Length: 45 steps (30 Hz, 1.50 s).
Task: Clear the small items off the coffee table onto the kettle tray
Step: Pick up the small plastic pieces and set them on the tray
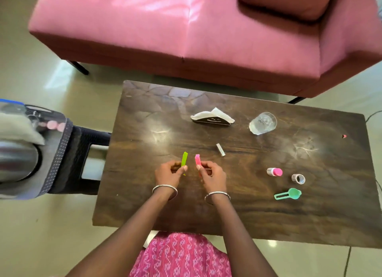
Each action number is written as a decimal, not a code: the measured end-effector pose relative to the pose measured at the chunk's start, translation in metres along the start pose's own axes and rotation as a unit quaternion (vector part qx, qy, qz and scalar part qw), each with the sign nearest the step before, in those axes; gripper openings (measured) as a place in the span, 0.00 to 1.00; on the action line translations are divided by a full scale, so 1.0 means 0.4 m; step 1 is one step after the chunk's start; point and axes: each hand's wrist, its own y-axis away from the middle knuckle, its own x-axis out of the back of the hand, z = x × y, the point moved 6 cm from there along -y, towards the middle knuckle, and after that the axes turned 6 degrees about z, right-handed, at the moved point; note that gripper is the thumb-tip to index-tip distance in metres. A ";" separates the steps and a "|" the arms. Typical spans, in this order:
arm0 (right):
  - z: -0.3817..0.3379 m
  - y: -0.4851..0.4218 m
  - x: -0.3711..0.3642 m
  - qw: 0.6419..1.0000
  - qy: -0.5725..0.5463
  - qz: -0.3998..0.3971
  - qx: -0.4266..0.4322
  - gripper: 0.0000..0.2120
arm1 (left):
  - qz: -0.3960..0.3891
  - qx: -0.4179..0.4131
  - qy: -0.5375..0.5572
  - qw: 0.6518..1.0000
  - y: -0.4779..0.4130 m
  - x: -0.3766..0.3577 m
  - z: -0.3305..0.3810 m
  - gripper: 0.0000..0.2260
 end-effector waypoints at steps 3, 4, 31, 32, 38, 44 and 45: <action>-0.069 0.051 -0.081 0.999 -0.032 -0.032 -0.012 0.06 | -0.001 0.029 0.059 0.998 -0.005 0.101 -0.022 0.08; -0.094 0.067 -0.109 0.998 -0.045 -0.041 -0.014 0.06 | 0.001 0.036 0.080 0.996 -0.006 0.138 -0.028 0.09; -0.559 0.257 -0.914 0.986 0.016 -0.150 0.065 0.05 | 0.020 0.146 0.330 0.932 -0.263 0.897 -0.263 0.13; -0.566 0.253 -0.932 0.987 0.022 -0.148 0.065 0.05 | 0.023 0.149 0.335 0.930 -0.276 0.908 -0.272 0.13; -0.569 0.218 -1.043 0.990 0.057 -0.126 0.035 0.04 | 0.024 0.176 0.353 0.919 -0.365 0.953 -0.311 0.12; -0.557 0.162 -1.158 0.983 0.093 -0.157 0.025 0.07 | 0.005 0.197 0.335 0.921 -0.478 0.967 -0.352 0.11; -0.552 0.149 -1.178 0.981 0.096 -0.165 0.021 0.07 | 0.006 0.199 0.328 0.924 -0.502 0.969 -0.362 0.11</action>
